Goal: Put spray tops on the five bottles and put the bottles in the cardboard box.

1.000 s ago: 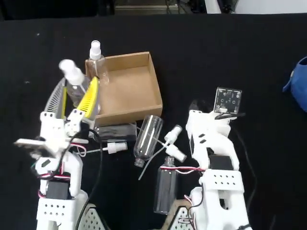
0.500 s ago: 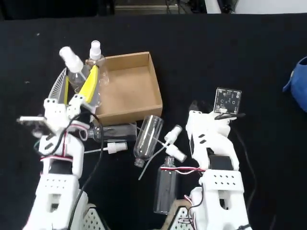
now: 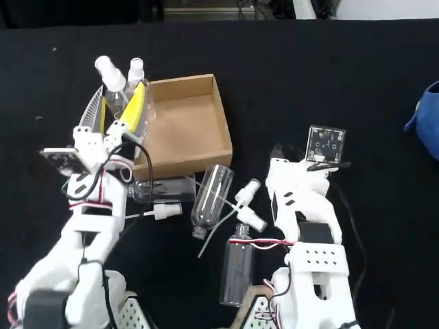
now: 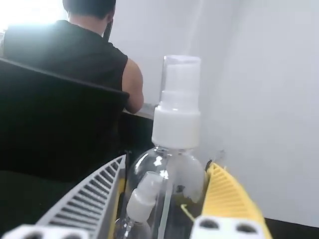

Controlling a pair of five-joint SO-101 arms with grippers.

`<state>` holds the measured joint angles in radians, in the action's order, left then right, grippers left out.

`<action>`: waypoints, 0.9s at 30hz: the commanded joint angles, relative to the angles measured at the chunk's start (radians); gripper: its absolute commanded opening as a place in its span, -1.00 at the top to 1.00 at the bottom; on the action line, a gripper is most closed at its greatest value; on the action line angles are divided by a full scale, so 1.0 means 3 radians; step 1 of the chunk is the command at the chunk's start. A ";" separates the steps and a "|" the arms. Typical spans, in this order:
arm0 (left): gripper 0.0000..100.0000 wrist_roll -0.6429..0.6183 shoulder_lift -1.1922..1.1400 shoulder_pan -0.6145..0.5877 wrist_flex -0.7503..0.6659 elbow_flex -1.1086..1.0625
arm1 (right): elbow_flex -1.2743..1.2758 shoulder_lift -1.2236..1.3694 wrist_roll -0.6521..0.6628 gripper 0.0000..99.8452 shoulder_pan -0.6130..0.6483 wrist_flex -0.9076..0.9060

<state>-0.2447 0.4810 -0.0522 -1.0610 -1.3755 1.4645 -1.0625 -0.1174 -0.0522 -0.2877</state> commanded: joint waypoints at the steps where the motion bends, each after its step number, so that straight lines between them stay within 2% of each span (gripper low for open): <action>1: 0.94 -0.0036 -0.0338 -0.0008 -0.0322 0.0289 | -0.0018 -0.0110 0.0010 0.91 0.0051 0.0113; 7: 0.94 -0.0031 -0.0711 -0.0008 -0.0506 0.0330 | -0.0023 -0.0110 0.0010 0.91 0.0061 0.0118; 21: 0.94 -0.0031 -0.1616 -0.0018 -0.0506 0.0719 | -0.0043 -0.0110 0.0010 0.91 0.0077 0.0123; 23: 0.94 -0.0031 -0.1775 -0.0023 -0.0701 0.0754 | -0.0043 -0.0110 0.0010 0.91 0.0077 0.0123; 27: 0.94 -0.0026 -0.2209 -0.0028 -0.1560 0.0790 | -0.0043 -0.0110 0.0010 0.91 0.0077 0.0123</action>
<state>-0.2493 -0.0944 -0.0522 -1.3004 -1.2006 1.4645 -1.0625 -0.1174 -0.0522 -0.2877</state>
